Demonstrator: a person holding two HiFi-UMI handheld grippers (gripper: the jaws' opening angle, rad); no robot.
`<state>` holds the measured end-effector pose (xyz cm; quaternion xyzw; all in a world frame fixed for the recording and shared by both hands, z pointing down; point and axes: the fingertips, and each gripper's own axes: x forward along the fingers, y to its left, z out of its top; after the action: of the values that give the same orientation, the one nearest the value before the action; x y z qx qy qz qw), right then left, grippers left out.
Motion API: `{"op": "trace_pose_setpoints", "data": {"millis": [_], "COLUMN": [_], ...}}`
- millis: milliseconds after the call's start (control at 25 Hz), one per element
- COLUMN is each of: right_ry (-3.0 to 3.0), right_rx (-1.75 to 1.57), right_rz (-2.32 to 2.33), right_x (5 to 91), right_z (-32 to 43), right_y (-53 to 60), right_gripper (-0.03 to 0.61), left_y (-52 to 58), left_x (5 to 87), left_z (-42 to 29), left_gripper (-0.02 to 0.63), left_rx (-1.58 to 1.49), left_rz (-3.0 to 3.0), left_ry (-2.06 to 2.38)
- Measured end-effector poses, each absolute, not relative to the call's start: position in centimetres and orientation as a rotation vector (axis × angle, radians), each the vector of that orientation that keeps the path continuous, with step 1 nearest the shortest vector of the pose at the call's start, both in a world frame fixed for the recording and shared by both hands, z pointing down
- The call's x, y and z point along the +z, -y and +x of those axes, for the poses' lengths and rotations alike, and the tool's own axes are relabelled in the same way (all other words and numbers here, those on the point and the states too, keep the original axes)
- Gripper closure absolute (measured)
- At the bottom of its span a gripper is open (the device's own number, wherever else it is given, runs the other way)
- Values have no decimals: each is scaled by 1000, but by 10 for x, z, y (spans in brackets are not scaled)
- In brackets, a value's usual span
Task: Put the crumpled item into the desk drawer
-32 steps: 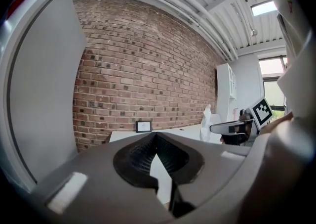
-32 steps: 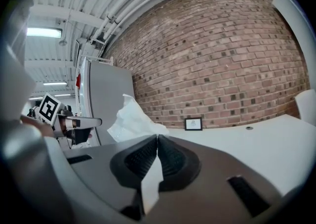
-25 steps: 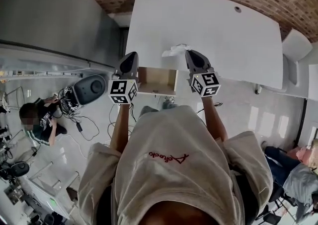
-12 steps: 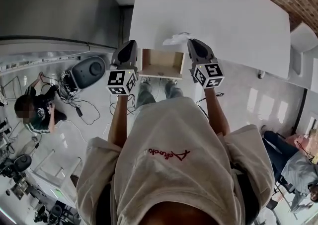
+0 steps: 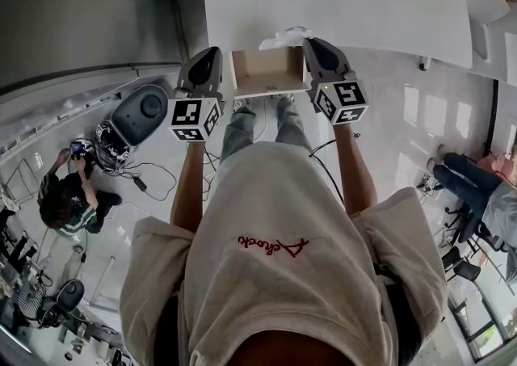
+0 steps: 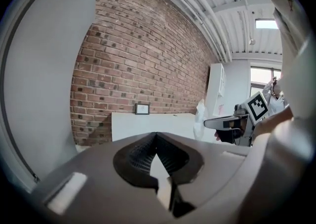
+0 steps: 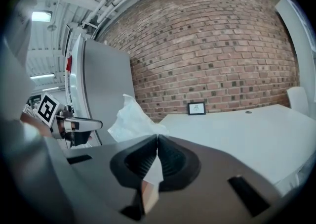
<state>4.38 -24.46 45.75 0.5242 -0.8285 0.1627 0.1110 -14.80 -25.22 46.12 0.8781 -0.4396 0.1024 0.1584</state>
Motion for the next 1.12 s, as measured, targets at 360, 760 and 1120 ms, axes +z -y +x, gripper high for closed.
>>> {"op": "trace_pose_setpoints", "data": {"millis": [360, 760, 1120], "right_ry": [2419, 2475, 2480], "right_rx": [556, 586, 625], "right_rz": [1509, 1403, 1340], "right_x": [485, 504, 525], "right_z": [46, 59, 66], "right_y": [217, 220, 211], "right_gripper": [566, 566, 566], "left_y": [231, 217, 205], "left_x": [493, 504, 523], "left_z": [-138, -122, -111], "left_gripper": [606, 606, 606], "left_rx": [355, 399, 403], "left_rz": [2471, 2417, 2372], "left_ry": [1231, 1307, 1343]}}
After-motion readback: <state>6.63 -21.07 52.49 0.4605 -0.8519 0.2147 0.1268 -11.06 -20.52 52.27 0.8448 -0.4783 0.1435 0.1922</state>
